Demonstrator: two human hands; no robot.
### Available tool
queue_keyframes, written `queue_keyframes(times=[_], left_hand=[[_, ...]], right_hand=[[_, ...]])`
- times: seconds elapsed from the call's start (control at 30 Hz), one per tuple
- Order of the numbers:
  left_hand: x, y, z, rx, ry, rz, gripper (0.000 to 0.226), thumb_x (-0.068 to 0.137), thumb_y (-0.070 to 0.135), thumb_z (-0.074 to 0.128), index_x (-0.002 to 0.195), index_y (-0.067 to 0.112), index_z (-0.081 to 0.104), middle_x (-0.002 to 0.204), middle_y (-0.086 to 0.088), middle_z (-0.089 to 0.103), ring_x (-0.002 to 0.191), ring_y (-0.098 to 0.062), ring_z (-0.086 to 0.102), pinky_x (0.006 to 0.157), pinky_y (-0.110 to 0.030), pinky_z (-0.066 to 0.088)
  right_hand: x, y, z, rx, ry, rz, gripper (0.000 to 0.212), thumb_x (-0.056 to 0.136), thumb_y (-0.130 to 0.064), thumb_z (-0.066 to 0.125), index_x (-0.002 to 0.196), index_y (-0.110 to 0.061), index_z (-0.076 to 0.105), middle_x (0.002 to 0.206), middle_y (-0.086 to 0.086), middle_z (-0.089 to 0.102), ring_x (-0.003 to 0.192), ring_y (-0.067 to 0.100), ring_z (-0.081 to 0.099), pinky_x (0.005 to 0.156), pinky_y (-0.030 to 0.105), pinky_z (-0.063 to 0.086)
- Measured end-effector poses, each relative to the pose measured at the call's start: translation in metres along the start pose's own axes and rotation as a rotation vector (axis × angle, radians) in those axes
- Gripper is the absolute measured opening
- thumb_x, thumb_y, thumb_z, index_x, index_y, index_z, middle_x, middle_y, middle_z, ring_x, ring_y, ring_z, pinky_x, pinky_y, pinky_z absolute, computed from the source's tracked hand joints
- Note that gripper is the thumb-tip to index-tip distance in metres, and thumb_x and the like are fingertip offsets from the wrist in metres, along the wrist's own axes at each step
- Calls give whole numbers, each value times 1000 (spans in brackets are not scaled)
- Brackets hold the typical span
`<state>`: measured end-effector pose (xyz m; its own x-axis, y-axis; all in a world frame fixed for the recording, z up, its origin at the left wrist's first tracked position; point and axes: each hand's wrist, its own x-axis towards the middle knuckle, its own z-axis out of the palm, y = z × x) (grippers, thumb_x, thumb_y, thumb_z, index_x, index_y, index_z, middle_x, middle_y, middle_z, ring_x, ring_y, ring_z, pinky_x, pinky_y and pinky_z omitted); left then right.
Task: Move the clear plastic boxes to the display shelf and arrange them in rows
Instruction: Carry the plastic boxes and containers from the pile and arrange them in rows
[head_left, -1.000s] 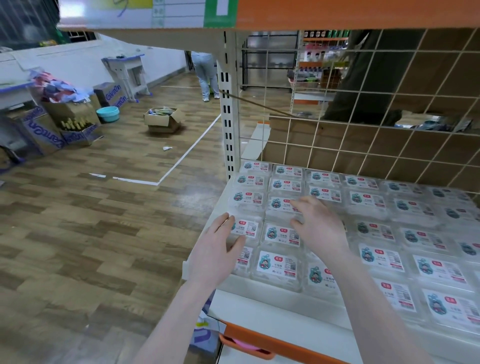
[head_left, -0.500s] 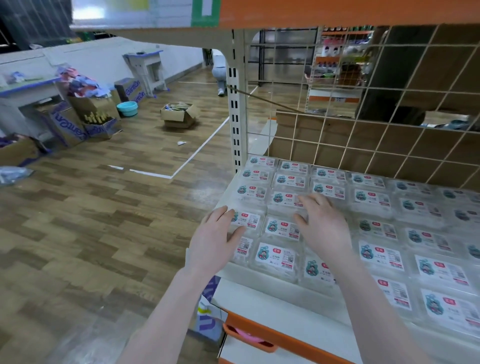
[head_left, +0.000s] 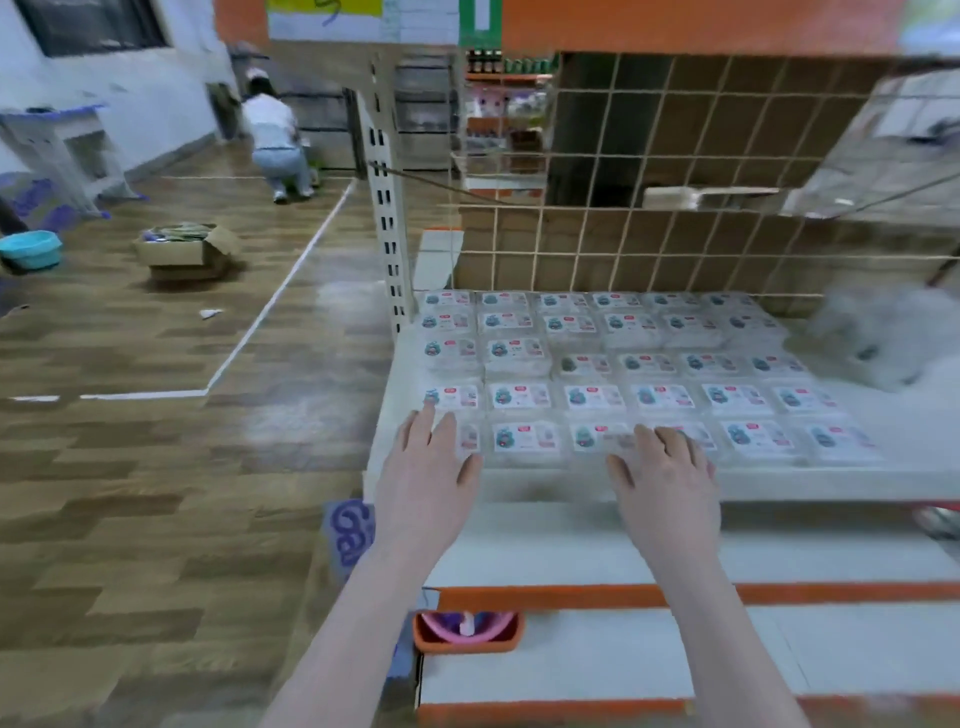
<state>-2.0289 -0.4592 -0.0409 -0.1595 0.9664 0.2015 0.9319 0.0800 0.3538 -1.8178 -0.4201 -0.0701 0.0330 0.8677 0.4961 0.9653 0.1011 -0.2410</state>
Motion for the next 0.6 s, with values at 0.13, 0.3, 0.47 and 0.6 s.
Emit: queue_keyframes(times=[0.13, 0.3, 0.47, 0.6], left_hand=[[-18, 20, -1, -5, -35, 95, 58, 98, 40, 39, 147, 12, 25, 156, -8, 18, 144, -22, 12, 116, -28, 11], [-29, 66, 4, -64, -85, 203, 59, 98, 40, 40, 148, 15, 22, 157, -5, 15, 145, -20, 8, 116, -28, 9], [-40, 133, 17, -93, -118, 328, 60, 97, 40, 42, 148, 14, 24, 156, -4, 17, 145, -21, 9, 116, -29, 10], [-54, 214, 40, -127, -182, 379, 62, 96, 42, 44, 148, 18, 23, 157, -2, 13, 145, -22, 6, 116, -34, 13]], right_hand=[[-40, 20, -25, -54, 50, 66, 43, 63, -11, 83, 99, 5, 65, 91, 23, 65, 84, 41, 63, 73, 46, 52], [-63, 54, -63, -106, 81, 189, 41, 72, -14, 78, 106, 4, 64, 99, 22, 65, 96, 42, 61, 81, 47, 50], [-76, 105, -100, -140, 165, 275, 40, 73, -16, 78, 104, 4, 64, 101, 22, 65, 97, 41, 61, 82, 46, 50], [-96, 173, -135, -214, 206, 369, 41, 67, -16, 82, 100, 2, 65, 97, 22, 65, 86, 40, 62, 71, 43, 51]])
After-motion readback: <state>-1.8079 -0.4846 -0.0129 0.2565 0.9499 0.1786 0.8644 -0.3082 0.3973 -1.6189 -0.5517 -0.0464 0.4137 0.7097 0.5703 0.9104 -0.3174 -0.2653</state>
